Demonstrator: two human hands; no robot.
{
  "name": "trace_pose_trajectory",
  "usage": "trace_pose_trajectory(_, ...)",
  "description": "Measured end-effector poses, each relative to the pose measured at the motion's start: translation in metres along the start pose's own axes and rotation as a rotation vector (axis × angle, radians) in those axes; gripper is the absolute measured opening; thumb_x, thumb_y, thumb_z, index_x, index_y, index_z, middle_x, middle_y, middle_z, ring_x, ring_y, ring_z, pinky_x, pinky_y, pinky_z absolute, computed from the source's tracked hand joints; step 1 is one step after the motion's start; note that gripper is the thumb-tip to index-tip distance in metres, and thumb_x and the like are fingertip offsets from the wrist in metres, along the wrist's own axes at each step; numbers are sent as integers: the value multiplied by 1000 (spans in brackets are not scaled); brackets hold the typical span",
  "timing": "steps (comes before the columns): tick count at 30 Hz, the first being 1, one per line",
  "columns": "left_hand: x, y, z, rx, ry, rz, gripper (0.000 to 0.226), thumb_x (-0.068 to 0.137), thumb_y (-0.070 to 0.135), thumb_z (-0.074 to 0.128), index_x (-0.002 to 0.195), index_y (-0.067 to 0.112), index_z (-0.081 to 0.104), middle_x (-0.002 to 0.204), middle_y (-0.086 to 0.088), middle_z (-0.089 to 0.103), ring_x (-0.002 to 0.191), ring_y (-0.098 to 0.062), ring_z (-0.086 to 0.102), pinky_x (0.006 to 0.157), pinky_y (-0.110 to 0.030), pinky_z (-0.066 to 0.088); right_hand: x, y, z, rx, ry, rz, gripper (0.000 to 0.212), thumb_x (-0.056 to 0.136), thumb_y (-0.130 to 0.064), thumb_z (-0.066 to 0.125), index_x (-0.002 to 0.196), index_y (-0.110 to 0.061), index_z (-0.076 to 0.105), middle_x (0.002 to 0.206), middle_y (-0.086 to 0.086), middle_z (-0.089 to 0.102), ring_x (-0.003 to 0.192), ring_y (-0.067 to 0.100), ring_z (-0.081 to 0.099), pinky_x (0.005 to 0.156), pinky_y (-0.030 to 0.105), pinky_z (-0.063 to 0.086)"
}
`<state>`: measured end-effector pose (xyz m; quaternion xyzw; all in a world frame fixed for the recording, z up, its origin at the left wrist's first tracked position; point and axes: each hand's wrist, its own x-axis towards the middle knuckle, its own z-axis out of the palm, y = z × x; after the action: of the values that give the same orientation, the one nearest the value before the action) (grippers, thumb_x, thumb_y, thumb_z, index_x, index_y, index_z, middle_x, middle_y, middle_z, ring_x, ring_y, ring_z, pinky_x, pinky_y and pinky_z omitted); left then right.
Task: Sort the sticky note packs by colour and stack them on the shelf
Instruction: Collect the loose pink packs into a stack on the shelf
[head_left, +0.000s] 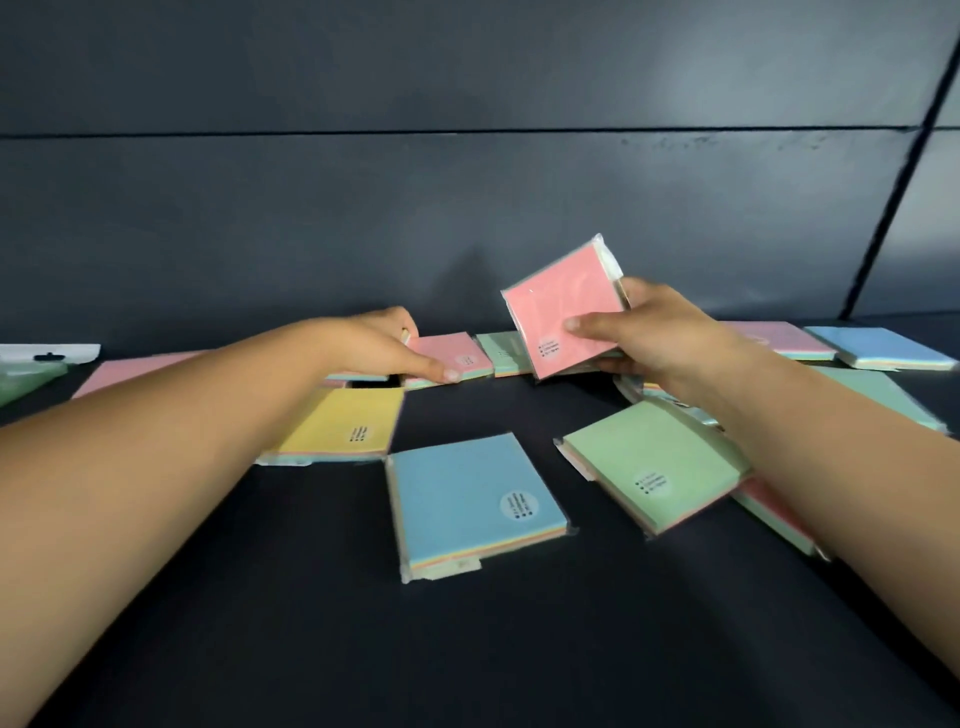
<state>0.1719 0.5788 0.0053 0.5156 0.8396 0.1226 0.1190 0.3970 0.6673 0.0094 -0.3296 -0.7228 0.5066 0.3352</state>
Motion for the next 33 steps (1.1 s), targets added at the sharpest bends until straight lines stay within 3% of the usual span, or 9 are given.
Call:
trace_pose_trajectory(2, 1, 8, 6, -85, 12, 17, 68, 63, 59, 73, 112, 22, 44, 95, 5, 57, 94, -16, 51, 70, -29, 39, -1, -1, -1, 12, 0, -9, 15, 86, -8, 62, 84, -21, 55, 91, 1, 66, 85, 17, 65, 81, 32, 55)
trace_pose_trajectory(7, 5, 30, 16, 2, 112, 28, 80, 63, 70, 64, 128, 28, 42, 134, 2, 48, 127, -23, 41, 103, -34, 33, -3, -3, -6, 43, 47, -19, 17, 87, -8, 61, 85, -23, 54, 90, -3, 64, 83, 13, 63, 76, 27, 54)
trace_pose_trajectory(9, 5, 34, 14, -78, 90, 64, 58, 73, 63, 61, 115, 25, 54, 121, -3, 56, 119, -24, 49, 102, -33, 36, -3, -3, -9, 68, 77, -7, 15, 87, -8, 61, 87, -22, 53, 89, -4, 63, 80, 9, 61, 68, 23, 51)
trace_pose_trajectory(12, 2, 37, 8, -264, 69, 95, 39, 81, 44, 65, 107, 16, 62, 103, -1, 59, 98, -19, 54, 82, -27, 41, -3, -4, -12, 113, 117, 18, 16, 88, -9, 59, 100, -17, 52, 87, -5, 61, 78, 8, 58, 60, 22, 48)
trace_pose_trajectory(15, -2, 38, -4, -495, 109, 99, 26, 78, 32, 72, 96, 17, 61, 86, 4, 59, 81, -11, 52, 65, -19, 36, -4, -7, -12, 199, 152, 47, 8, 89, -8, 53, 89, -16, 51, 84, 0, 58, 80, 15, 56, 59, 25, 47)
trace_pose_trajectory(19, -8, 36, -22, -683, 145, 110, 24, 76, 23, 75, 92, 15, 60, 88, 1, 64, 79, -13, 58, 70, -22, 43, -5, -11, -13, 251, 202, 56, 14, 89, -9, 47, 77, -17, 45, 82, 4, 55, 84, 22, 55, 63, 28, 50)
trace_pose_trajectory(22, -14, 33, -25, -660, 171, 139, 18, 79, 25, 72, 75, 15, 57, 74, 1, 61, 66, -12, 54, 62, -23, 40, -7, -12, -14, 257, 215, 41, 15, 89, -8, 47, 77, -17, 46, 83, 3, 56, 87, 23, 56, 63, 27, 50)
trace_pose_trajectory(29, -36, 42, -27, -913, 301, 134, 5, 89, 26, 60, 84, 24, 60, 92, 4, 65, 97, -20, 59, 99, -35, 44, -15, -16, -10, 328, 188, -6, 16, 90, -7, 49, 79, -19, 49, 83, 1, 58, 77, 17, 57, 60, 26, 49)
trace_pose_trajectory(33, -62, 53, -32, -1195, 215, 61, 10, 97, 36, 43, 99, 27, 49, 99, -1, 62, 95, -28, 59, 92, -52, 45, -20, -20, -8, 349, 160, -56, 17, 91, -7, 49, 78, -18, 49, 83, 1, 59, 79, 17, 57, 60, 25, 50)
